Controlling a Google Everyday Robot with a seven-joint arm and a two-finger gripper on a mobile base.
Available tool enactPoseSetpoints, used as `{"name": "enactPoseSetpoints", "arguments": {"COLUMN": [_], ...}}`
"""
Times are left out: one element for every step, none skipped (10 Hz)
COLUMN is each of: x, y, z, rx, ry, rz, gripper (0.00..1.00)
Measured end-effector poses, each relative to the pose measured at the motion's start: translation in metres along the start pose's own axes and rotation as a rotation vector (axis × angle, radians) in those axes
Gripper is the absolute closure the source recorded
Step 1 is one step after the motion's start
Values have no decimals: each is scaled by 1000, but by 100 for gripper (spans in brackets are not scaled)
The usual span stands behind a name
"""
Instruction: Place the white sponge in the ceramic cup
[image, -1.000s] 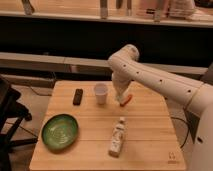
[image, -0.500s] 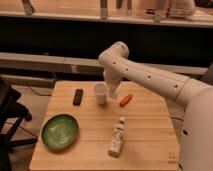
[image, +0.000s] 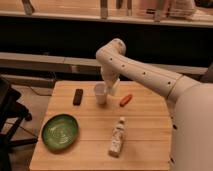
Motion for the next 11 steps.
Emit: {"name": "enactPoseSetpoints", "arguments": {"x": [-1, 0, 3, 5, 6, 5, 5, 6, 5, 5, 5], "y": [-5, -9, -13, -16, -19, -21, -21, -21, -24, -26, -27], "z": [0, 2, 5, 6, 8, 8, 8, 9, 11, 12, 12], "rx": [6, 13, 19, 26, 27, 31, 33, 35, 39, 42, 46], "ry": [-1, -1, -1, 0, 0, -1, -1, -1, -1, -1, 1], "rz": [-12, -16, -18, -21, -25, -32, -34, -35, -39, -43, -46], "gripper": [100, 100, 100, 100, 100, 100, 100, 100, 100, 100, 100]}}
